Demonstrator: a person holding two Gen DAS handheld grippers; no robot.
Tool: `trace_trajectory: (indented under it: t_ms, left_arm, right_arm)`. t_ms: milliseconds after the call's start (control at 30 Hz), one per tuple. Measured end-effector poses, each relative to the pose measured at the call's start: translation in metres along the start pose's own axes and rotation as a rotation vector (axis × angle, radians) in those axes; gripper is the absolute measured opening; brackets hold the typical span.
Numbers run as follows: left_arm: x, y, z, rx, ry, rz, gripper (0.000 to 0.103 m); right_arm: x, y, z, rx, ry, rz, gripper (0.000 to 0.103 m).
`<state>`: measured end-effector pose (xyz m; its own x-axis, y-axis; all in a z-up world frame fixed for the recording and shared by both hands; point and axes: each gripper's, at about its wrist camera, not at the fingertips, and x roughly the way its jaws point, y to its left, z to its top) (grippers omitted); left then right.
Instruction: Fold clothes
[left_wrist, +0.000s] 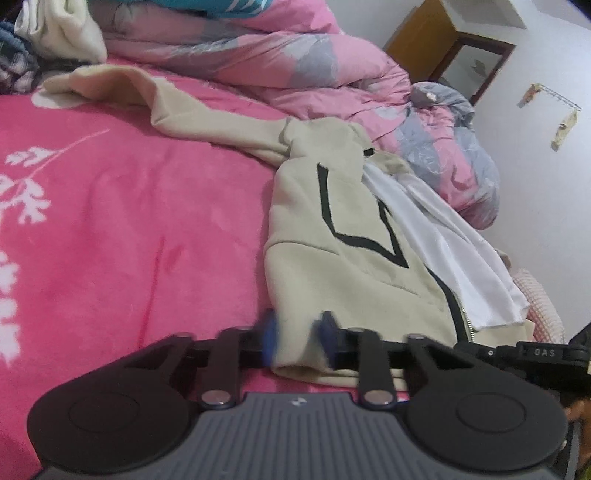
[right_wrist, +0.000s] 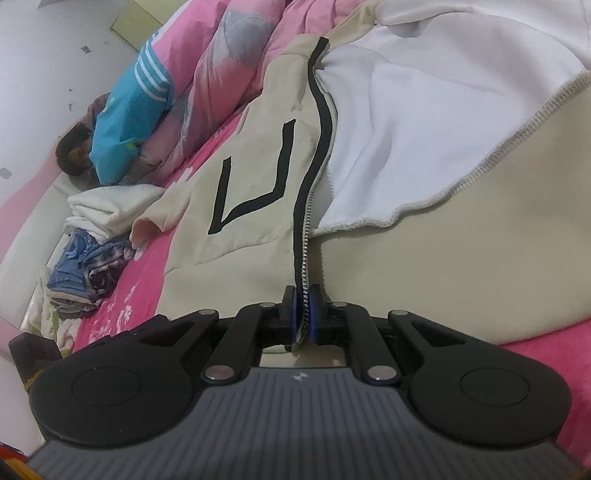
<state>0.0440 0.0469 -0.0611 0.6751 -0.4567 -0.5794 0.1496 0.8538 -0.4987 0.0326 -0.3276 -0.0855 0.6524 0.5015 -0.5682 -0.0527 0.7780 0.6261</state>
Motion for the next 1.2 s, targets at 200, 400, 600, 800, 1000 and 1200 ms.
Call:
trace_trajectory:
  t_ms: [200,400,600,800,1000,1200]
  left_arm:
    - [-0.002,-0.007,-0.001,-0.032,0.044,0.001,0.009]
    - [-0.002,0.001,-0.007,-0.113,0.061,-0.056,0.04]
    - [-0.001,0.008,-0.007,-0.144,0.061,-0.088,0.04]
    - [-0.002,0.013,-0.005,-0.175,0.063,-0.101,0.037]
    - [-0.002,0.01,-0.005,-0.149,0.061,-0.088,0.033]
    - [-0.001,0.008,-0.004,-0.147,0.055,-0.08,0.033]
  right_arm:
    - [-0.001,0.001,0.002,-0.02,0.005,-0.019,0.005]
    - [-0.003,-0.002,0.003,-0.011,0.007,-0.022,0.005]
    - [-0.003,-0.003,0.004,-0.008,0.005,-0.019,0.005]
    - [-0.025,0.001,0.007,0.041,-0.041,-0.037,0.013]
    - [-0.051,-0.016,-0.008,0.298,-0.02,0.06,0.04]
    - [-0.025,-0.023,-0.025,0.44,0.046,0.06,0.047]
